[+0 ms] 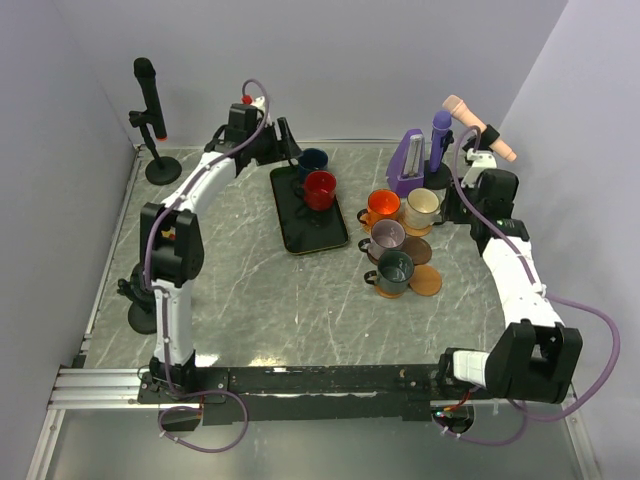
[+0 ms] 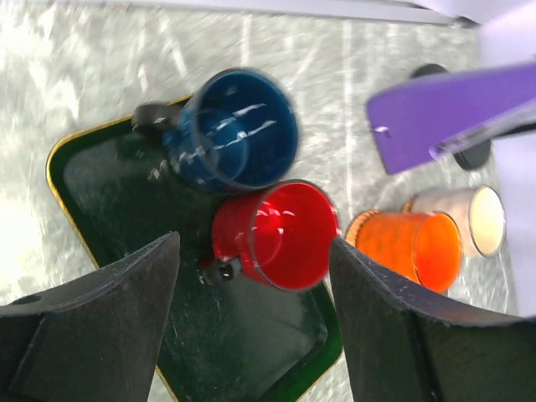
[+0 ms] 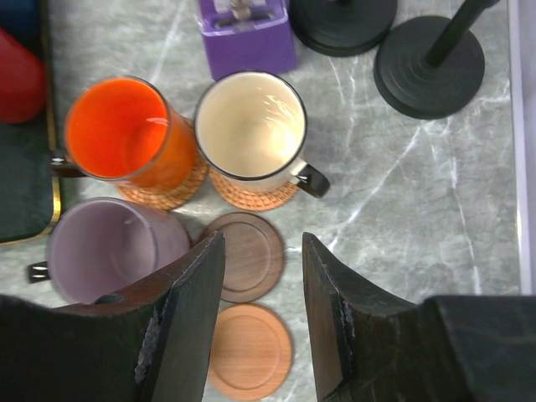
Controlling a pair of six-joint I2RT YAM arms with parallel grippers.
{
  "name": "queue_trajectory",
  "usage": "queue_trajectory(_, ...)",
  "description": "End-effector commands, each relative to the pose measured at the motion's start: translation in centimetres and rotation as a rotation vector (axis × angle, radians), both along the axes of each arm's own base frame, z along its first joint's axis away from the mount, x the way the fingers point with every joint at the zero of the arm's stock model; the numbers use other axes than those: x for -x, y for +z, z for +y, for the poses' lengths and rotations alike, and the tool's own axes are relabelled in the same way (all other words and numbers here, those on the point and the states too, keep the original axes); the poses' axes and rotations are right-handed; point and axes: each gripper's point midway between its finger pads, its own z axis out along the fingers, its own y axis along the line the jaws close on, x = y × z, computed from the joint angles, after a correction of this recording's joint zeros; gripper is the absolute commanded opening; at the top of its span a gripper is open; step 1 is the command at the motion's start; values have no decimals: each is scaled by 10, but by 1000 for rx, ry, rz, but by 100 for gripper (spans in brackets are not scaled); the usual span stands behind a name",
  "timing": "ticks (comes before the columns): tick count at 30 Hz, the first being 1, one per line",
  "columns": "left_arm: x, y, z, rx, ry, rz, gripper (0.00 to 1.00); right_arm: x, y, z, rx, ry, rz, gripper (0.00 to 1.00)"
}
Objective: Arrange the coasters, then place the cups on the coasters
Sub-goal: Place the cup on the coaster, then move the cup to the tray.
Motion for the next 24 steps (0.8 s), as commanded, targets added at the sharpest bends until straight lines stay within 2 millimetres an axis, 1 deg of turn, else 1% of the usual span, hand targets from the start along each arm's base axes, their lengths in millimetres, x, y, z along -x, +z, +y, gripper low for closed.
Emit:
queue_trajectory(1, -14, -4, -2, 67, 121, 66, 75, 4, 31, 10, -70, 4, -80, 49)
queue_trajectory(2, -18, -11, -2, 75, 139, 79, 75, 6, 30, 14, -84, 17, -77, 49)
queue_trajectory(8, -34, -29, -25, 128, 166, 98, 75, 17, 29, 21, -96, 42, -70, 49)
queue_trajectory(11, -42, -40, -30, 162, 200, 116, 75, 21, 30, 23, -100, 50, -70, 49)
queue_trajectory(12, -43, -45, -32, 174, 205, 128, 74, 22, 31, 23, -100, 50, -70, 49)
queue_trajectory(13, -46, -45, -32, 179, 211, 130, 72, 24, 30, 23, -99, 46, -65, 49)
queue_trajectory(14, -47, -53, -33, 173, 215, 148, 71, 26, 30, 22, -96, 42, -67, 49)
queue_trajectory(17, -42, -56, -37, 148, 181, 139, 70, 31, 28, 22, -93, 37, -67, 49)
queue_trajectory(21, -29, -53, -43, 161, 105, 110, 74, 39, 21, 20, -89, 25, -54, 49)
queue_trajectory(24, -18, -60, -49, 180, 56, 127, 73, 41, 15, 20, -89, 22, -43, 49)
